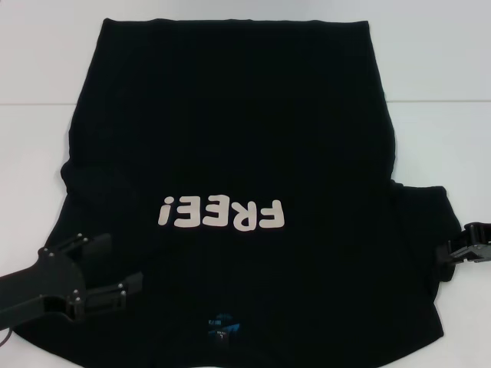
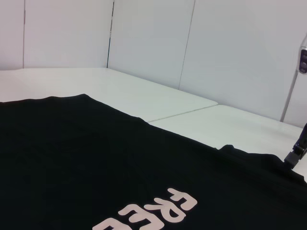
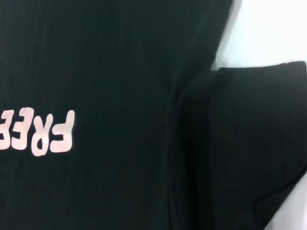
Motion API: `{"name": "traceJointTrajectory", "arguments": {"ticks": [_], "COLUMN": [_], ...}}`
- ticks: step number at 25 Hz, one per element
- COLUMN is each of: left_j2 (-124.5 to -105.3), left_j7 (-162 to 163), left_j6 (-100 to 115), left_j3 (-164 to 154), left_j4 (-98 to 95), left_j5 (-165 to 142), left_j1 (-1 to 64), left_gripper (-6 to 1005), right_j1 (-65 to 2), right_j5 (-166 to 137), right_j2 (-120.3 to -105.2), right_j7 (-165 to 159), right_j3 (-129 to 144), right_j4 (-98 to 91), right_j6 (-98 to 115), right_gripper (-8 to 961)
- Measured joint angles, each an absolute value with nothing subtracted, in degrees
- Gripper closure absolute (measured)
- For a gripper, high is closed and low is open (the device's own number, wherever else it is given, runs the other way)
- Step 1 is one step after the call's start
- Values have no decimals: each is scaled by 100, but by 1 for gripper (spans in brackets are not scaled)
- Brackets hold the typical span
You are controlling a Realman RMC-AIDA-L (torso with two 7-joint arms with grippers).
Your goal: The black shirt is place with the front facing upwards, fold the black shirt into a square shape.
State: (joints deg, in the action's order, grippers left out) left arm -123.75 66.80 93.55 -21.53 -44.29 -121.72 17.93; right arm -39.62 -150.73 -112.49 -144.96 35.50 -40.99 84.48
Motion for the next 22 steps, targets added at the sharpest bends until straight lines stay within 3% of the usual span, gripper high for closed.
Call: {"name": "traceJointTrajectory", "arguments": {"ticks": [6, 11, 22], "left_j2": [-12374, -12374, -12375], "left_j7": [6680, 6680, 6680], "left_j6": [9345, 9336, 9334], "left_j3": [-2153, -2153, -2144], "left_j4": [-4430, -4430, -4430], "left_j5": [-12172, -12172, -12173], "left_j1": [1793, 1793, 1785], "left_gripper": [63, 63, 63], "right_j1": [-3964, -3964, -3949], "right_j5": [-15074, -15073, -15079], "right_j2": [-11249, -11249, -11221], "right_j7": [-14501, -14502, -14564], "right_j3": [3578, 3578, 3590], "right_j4": [-4096, -4096, -4136], "right_j6": [8445, 8481, 8558], "right_gripper": [731, 775, 611]}}
